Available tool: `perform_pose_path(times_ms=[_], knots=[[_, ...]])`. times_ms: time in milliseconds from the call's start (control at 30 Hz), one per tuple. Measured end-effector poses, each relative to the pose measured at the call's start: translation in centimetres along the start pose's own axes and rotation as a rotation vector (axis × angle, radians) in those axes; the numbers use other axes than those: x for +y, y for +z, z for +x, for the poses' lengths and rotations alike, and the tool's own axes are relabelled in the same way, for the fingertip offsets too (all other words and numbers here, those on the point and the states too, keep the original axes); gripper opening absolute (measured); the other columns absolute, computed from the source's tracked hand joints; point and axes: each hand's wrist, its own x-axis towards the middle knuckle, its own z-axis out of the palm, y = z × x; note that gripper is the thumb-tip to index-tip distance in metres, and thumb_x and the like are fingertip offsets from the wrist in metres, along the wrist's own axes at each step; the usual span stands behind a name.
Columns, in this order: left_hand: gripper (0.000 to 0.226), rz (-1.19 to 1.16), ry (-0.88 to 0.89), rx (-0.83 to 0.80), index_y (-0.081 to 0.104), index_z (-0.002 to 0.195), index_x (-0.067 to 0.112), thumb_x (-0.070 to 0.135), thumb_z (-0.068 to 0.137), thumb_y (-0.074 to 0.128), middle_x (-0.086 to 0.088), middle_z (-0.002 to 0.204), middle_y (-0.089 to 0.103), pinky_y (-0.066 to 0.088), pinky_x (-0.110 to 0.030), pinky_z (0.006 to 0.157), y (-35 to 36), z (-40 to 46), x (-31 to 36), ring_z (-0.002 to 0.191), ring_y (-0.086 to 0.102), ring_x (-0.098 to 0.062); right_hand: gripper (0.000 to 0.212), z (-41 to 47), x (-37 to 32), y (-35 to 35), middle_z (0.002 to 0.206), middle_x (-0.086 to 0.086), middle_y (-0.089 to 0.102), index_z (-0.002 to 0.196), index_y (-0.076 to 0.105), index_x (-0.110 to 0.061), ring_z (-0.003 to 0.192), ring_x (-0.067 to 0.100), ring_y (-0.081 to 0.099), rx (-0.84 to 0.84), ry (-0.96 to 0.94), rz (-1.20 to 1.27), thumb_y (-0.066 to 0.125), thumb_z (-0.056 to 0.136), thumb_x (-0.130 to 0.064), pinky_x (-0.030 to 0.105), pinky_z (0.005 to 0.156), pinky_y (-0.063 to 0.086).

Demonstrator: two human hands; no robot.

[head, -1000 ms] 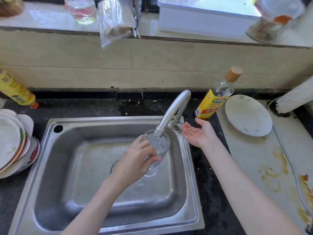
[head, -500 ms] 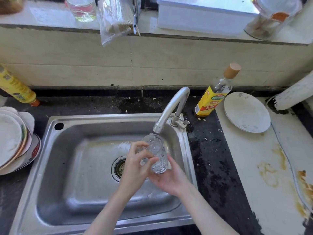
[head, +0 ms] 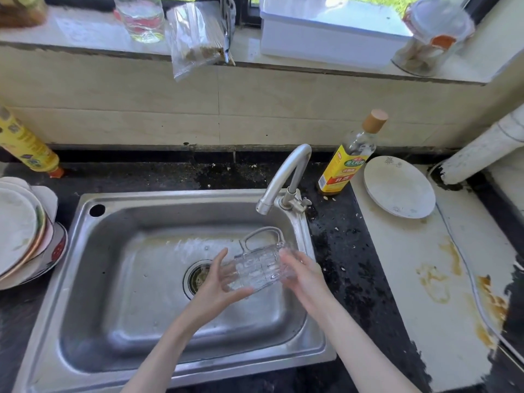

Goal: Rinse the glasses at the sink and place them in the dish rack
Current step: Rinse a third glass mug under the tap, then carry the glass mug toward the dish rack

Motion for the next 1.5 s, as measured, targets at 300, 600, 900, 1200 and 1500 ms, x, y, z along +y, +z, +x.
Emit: perform_pose_path(times_ms=[300,600,900,1200,1500], knots=[[0.084,0.210,0.009,-0.076,0.028,0.131,0.031,0.039,0.063,0.078,0.021,0.125,0.038,0.027,-0.022,0.101,1.5,-1.1,0.5,0.124,0.037,-0.004,0.059,-2.9,-0.3,-0.9,0.112,-0.016,0.057,0.121,0.047,-0.031,0.102,-0.004,0.053,0.054,-0.322,-0.724,0.078,0.071,-0.039,0.014,0.088,0.043],[0.067,0.308,0.209,-0.024,0.034,0.104,0.037,0.036,0.056,0.082,0.024,0.112,0.045,0.031,-0.011,0.093,3.5,-3.3,2.9,0.107,0.042,0.019,0.073,-6.2,-1.6,-1.8,0.123,-0.009,0.054,0.131,0.043,-0.030,0.116,0.008,0.052,0.041,-0.435,-0.628,0.078,0.069,-0.041,0.031,0.101,0.043],[0.077,0.342,0.355,-0.114,0.039,0.111,0.024,0.047,0.050,0.080,0.010,0.111,0.053,0.038,-0.018,0.092,10.4,-10.0,5.3,0.108,0.052,-0.001,0.058,-17.0,-0.6,-7.0,0.114,-0.015,0.060,0.112,0.045,-0.043,0.108,0.001,0.058,0.060,-0.565,-0.485,0.081,0.068,-0.037,0.023,0.095,0.045],[0.091,0.645,0.420,-0.620,0.028,0.128,0.024,0.058,0.056,0.074,0.006,0.122,0.052,0.039,-0.021,0.098,19.7,-22.1,2.1,0.116,0.050,-0.005,0.057,-34.3,11.4,-14.4,0.112,-0.012,0.063,0.116,0.050,-0.033,0.103,0.001,0.060,0.502,-0.660,-0.263,0.081,0.068,-0.032,0.024,0.090,0.046],[0.089,1.298,1.014,-1.063,0.007,0.147,0.030,0.065,0.079,0.052,0.008,0.153,0.019,0.016,-0.029,0.116,31.6,-32.3,-1.6,0.141,0.015,-0.011,0.074,-53.0,24.4,-21.5,0.109,-0.018,0.061,0.117,0.047,-0.035,0.104,-0.004,0.057,1.025,-0.552,-0.132,0.074,0.051,-0.056,0.022,0.092,0.042]])
